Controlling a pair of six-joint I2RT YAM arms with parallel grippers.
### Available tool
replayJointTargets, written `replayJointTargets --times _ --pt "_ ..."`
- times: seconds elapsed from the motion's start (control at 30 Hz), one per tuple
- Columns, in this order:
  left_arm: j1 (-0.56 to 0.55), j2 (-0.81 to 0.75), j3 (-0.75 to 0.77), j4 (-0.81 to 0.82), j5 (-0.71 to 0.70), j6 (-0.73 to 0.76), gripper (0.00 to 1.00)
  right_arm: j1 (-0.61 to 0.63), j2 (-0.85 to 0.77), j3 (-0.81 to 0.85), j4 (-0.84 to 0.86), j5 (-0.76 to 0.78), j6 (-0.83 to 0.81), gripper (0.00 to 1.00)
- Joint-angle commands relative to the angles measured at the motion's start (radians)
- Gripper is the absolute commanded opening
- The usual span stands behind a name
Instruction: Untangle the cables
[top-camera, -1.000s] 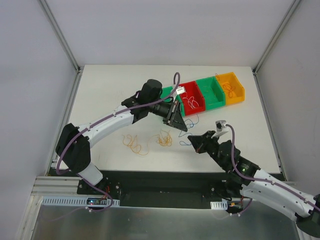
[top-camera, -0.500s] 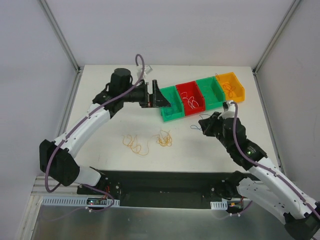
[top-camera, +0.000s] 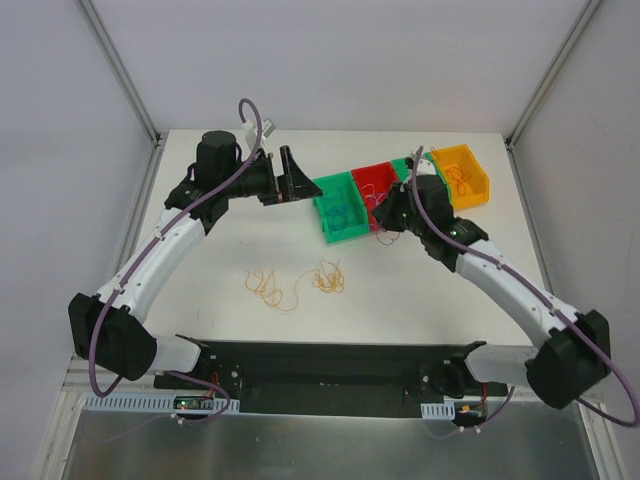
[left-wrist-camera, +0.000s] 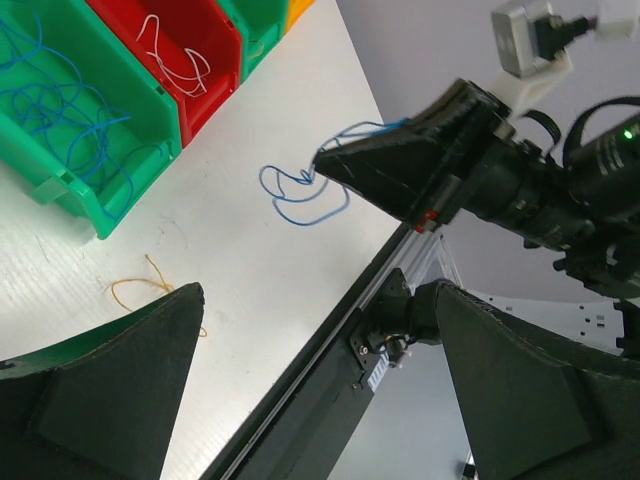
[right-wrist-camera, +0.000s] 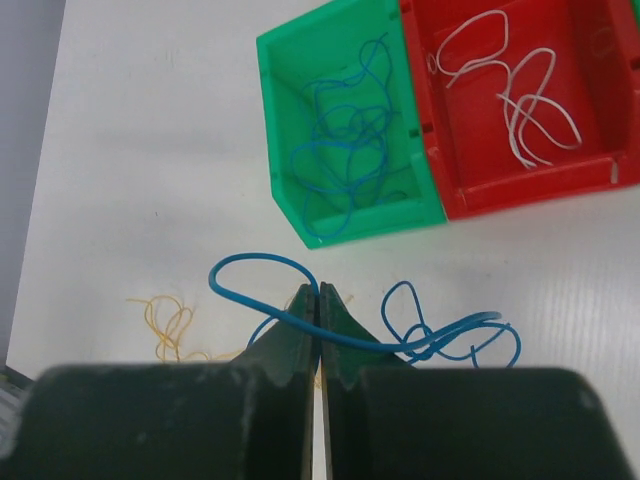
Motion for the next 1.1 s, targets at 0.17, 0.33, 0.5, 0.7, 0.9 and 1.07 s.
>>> replayJointTargets --times 0.17,0.33,0.5,0.7,0.9,1.07 --pt "0.032 -0.028 0.001 0.014 0.02 0.009 0.99 0.018 0.437 0.298 0.155 -0.009 0.104 0.0" --pt "0.048 -0.012 0.011 0.017 0.059 -0.001 0.99 0.064 0.672 0.464 0.174 -0.006 0.15 0.0" --pt "0.056 -0.01 0.008 0.019 0.053 0.004 0.99 0.117 0.804 0.51 0.235 0.022 0.133 0.0" --pt "0.068 0.01 0.008 0.034 0.089 -0.016 0.99 0.071 0.84 0.453 0.228 0.083 0.128 0.0" --pt "0.075 0.024 -0.006 0.054 0.102 -0.037 0.99 0.035 0.837 0.418 0.203 0.092 0.122 0.0" --pt "0.075 0.024 -0.012 0.065 0.102 -0.04 0.99 0.003 0.814 0.383 0.348 -0.165 0.104 0.0"
